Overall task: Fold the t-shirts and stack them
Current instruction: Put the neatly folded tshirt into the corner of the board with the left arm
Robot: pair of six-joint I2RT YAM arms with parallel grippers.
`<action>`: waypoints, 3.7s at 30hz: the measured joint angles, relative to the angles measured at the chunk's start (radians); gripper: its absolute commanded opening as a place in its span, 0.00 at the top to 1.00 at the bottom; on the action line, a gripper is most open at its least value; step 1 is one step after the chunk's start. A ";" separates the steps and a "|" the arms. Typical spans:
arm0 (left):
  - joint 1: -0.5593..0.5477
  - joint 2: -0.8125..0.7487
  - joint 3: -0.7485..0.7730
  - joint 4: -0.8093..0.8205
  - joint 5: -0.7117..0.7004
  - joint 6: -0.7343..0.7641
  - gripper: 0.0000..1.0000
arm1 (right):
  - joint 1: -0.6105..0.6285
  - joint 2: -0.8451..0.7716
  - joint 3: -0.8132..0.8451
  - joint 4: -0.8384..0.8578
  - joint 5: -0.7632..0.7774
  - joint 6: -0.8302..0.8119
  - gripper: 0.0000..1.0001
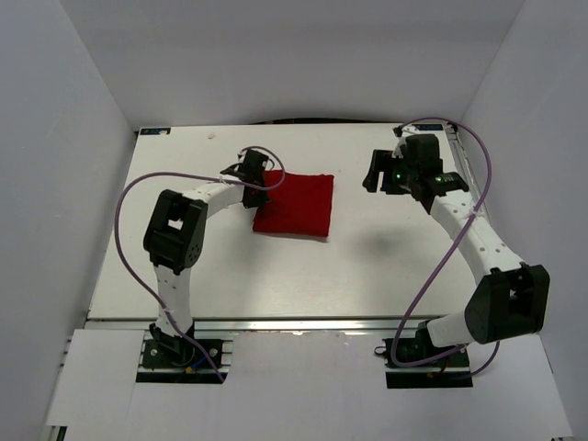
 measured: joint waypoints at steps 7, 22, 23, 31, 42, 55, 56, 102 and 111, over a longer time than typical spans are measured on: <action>0.077 0.056 0.076 -0.010 -0.053 -0.033 1.00 | 0.000 -0.014 0.000 0.000 -0.008 0.001 0.24; 0.335 0.186 0.262 -0.013 -0.111 0.025 1.00 | 0.000 -0.026 0.000 0.000 -0.042 0.002 0.25; 0.351 0.203 0.290 -0.016 -0.117 0.035 1.00 | 0.000 -0.026 0.000 0.000 -0.043 0.002 0.25; 0.474 0.331 0.494 -0.055 -0.127 0.121 1.00 | 0.000 -0.026 0.000 -0.001 -0.057 0.002 0.25; 0.660 0.519 0.815 -0.131 -0.119 0.167 1.00 | 0.003 -0.026 0.001 -0.003 -0.064 0.002 0.25; 0.748 0.611 0.957 -0.098 -0.042 0.206 1.00 | 0.028 -0.026 -0.001 -0.003 -0.063 0.001 0.25; 0.750 0.613 0.958 -0.092 -0.039 0.206 1.00 | 0.029 -0.026 -0.002 -0.004 -0.063 0.001 0.25; 0.776 -0.761 -0.069 -0.117 0.208 0.153 0.02 | 0.073 -0.200 -0.127 -0.001 -0.033 -0.001 0.11; 0.776 -1.065 -0.328 -0.285 0.273 0.186 0.02 | 0.074 -0.330 -0.197 0.004 -0.043 -0.002 0.11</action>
